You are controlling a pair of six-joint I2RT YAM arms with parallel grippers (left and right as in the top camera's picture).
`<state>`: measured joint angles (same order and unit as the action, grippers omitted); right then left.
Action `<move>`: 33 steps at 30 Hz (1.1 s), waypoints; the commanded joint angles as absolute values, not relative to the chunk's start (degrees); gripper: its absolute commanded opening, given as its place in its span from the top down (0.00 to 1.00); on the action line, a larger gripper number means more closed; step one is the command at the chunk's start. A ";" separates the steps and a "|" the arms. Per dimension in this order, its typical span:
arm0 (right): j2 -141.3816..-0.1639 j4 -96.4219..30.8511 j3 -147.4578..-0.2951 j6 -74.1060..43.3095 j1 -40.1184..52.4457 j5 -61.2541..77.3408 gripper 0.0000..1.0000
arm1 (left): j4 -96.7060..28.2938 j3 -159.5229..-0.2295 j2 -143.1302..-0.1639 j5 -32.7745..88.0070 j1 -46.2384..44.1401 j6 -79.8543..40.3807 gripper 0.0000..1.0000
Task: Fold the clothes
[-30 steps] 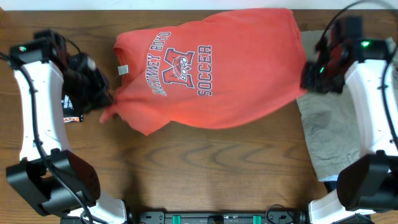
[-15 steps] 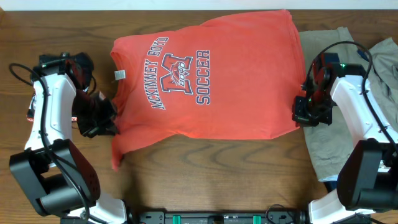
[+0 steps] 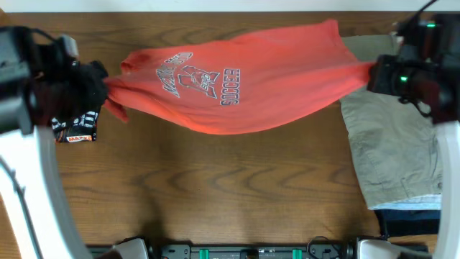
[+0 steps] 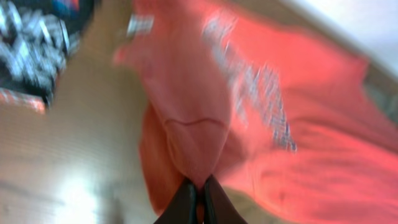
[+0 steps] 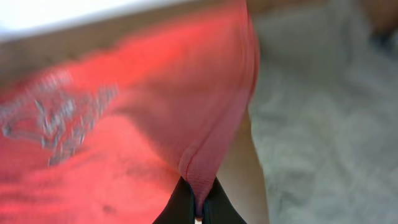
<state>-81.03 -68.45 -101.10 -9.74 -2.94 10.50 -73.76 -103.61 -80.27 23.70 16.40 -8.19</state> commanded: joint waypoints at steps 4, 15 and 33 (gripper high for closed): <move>-72.93 -64.55 -106.28 -8.49 -3.09 5.28 0.99 | -64.75 -105.54 -67.13 20.60 16.71 -8.82 0.94; -65.01 -53.54 -106.91 -8.47 -3.09 -4.49 0.99 | -51.05 -105.49 -57.04 9.98 16.69 -18.35 0.94; -96.77 -47.33 -106.87 -6.33 -3.03 7.86 0.99 | -51.27 -105.51 -92.16 21.67 13.21 -17.45 0.94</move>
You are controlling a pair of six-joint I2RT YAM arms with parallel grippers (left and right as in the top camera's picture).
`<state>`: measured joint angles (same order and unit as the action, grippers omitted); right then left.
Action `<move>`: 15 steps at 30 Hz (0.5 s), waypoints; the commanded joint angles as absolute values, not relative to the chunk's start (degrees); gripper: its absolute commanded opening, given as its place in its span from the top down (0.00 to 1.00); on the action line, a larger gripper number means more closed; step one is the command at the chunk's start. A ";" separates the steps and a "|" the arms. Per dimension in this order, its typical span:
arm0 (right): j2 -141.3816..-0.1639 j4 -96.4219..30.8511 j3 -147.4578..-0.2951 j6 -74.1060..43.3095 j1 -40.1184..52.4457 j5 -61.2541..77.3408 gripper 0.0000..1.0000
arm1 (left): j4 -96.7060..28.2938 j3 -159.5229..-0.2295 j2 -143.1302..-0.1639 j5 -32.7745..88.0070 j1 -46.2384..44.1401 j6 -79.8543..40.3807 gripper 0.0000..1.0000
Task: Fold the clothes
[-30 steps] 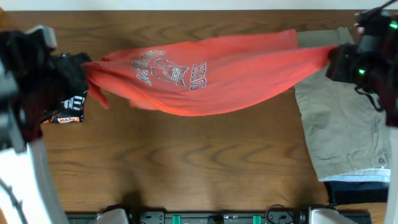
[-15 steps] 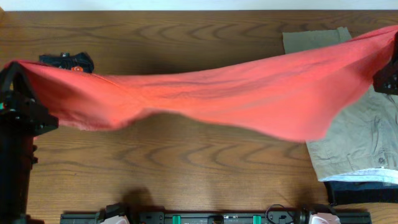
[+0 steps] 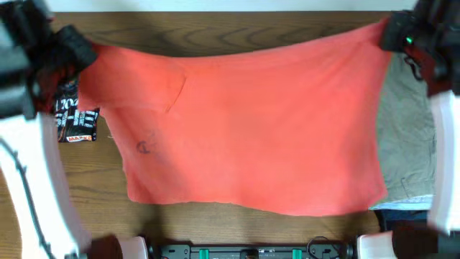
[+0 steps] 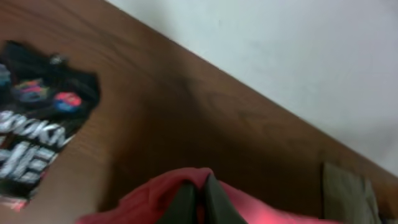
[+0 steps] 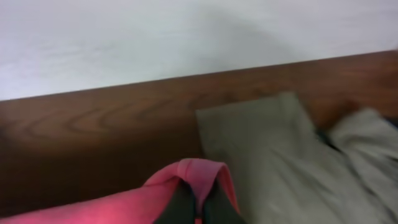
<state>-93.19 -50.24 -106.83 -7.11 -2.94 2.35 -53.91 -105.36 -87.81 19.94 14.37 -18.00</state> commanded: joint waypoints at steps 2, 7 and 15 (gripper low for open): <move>-100.16 -41.17 -106.87 -7.77 -3.03 11.07 0.99 | -45.32 -105.51 -96.55 22.37 12.38 -17.72 0.94; -102.59 -21.02 -106.98 -19.11 -3.03 12.08 0.99 | -22.44 -105.54 -102.61 25.32 12.08 -25.91 0.94; -97.21 -15.86 -117.97 -20.80 -4.71 -1.15 0.99 | 6.15 -118.39 -102.19 31.20 18.39 -48.53 0.94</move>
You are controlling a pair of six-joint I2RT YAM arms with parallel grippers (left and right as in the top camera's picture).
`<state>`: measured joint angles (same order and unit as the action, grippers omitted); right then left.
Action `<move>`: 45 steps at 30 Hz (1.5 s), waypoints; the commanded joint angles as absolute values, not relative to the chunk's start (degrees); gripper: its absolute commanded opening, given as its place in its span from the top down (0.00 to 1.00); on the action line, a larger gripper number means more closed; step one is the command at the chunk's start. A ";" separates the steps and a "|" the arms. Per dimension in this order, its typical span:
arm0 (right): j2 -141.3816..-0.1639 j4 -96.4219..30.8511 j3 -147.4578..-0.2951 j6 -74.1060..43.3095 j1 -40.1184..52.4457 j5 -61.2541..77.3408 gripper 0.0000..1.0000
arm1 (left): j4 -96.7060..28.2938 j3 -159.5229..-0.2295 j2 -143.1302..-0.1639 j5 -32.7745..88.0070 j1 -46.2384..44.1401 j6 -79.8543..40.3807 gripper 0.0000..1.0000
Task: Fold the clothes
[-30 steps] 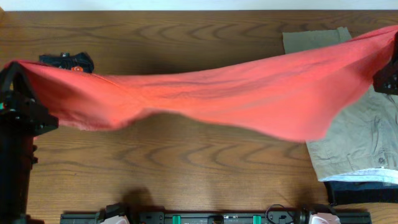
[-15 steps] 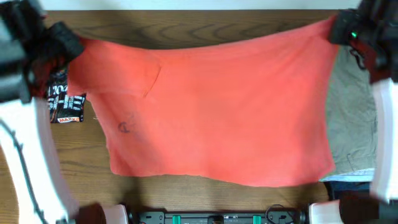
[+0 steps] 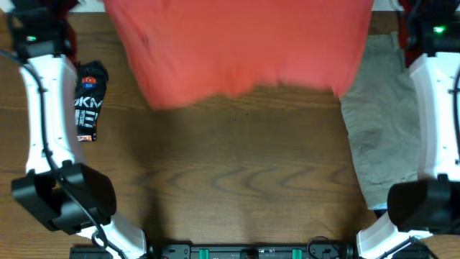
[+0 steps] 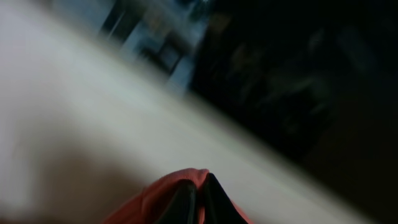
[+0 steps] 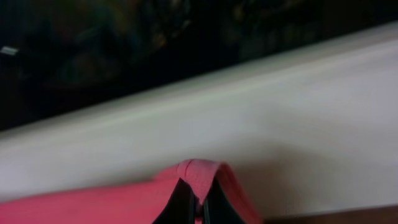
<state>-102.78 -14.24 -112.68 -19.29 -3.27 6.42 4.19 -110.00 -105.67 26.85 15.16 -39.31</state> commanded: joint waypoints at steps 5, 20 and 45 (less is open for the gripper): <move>-95.48 -30.89 -119.39 -14.41 -5.23 -1.50 0.99 | -9.26 -123.20 -101.21 49.34 20.53 -42.59 0.94; -107.68 -86.65 -117.62 -11.86 -0.95 -1.04 0.99 | -90.24 -110.61 -102.74 23.64 18.50 -6.87 0.94; -90.48 -76.07 -66.26 -19.40 0.21 4.89 0.99 | -81.60 -67.96 -74.98 9.58 29.10 -15.81 0.94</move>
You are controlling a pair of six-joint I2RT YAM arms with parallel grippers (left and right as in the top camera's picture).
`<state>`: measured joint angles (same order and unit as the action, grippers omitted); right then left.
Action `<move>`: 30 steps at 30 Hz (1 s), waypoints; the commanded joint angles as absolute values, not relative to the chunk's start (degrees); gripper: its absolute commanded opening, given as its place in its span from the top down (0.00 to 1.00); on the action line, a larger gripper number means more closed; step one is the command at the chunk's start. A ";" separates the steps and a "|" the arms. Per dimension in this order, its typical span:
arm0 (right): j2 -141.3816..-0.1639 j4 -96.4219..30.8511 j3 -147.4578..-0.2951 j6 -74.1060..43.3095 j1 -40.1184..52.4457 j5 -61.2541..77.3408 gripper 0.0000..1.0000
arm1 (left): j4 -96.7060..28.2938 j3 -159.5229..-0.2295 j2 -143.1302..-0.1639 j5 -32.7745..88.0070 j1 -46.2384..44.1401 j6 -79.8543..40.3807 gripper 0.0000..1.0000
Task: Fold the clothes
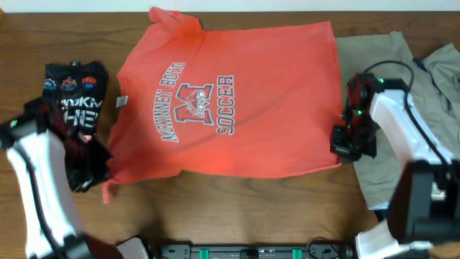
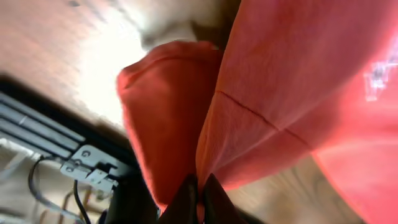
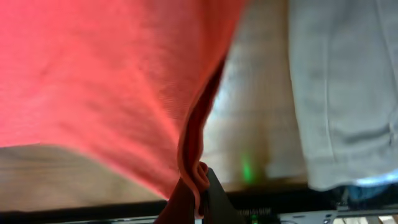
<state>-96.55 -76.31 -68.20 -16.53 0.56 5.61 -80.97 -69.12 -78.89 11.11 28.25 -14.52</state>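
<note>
An orange T-shirt [image 1: 230, 101] with "McKinney Boyd Soccer" print lies spread face up across the table's middle, print sideways. My left gripper [image 1: 100, 169] is shut on its near-left corner [image 2: 186, 155], low by the table. My right gripper [image 1: 350, 144] is shut on the near-right edge [image 3: 196, 168] of the shirt. Both pinch bunched orange cloth between dark fingers.
A folded black printed garment [image 1: 75, 108] lies at the left, beside the shirt. Khaki shorts [image 1: 392, 137] lie at the right, partly under my right arm, with a blue piece [image 1: 410, 208] below them. The table's front edge is near both grippers.
The shirt was held up high at the back, plain side showing. Now it lies flat on the table, print up, with both grippers down at its near corners.
First the shirt hung bunched between both grippers, print showing, over the table's back. Then it was stretched wide with the plain side up. Then it was at the far edge, lifted. Now it lies spread print up, both grippers still shut on it.
</note>
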 commanded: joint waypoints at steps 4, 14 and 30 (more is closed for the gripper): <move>-81.56 -76.01 -64.14 -21.02 0.16 3.27 0.99 | -83.02 -67.81 -69.01 9.54 29.12 -16.64 0.94; -75.20 -71.13 -63.94 -24.49 0.16 -3.16 0.99 | -77.87 -67.81 -65.78 7.27 29.12 -21.58 0.94; -89.08 -39.83 -63.96 -17.47 0.19 -0.60 0.99 | -45.52 -67.81 -84.97 17.76 23.55 -21.71 0.94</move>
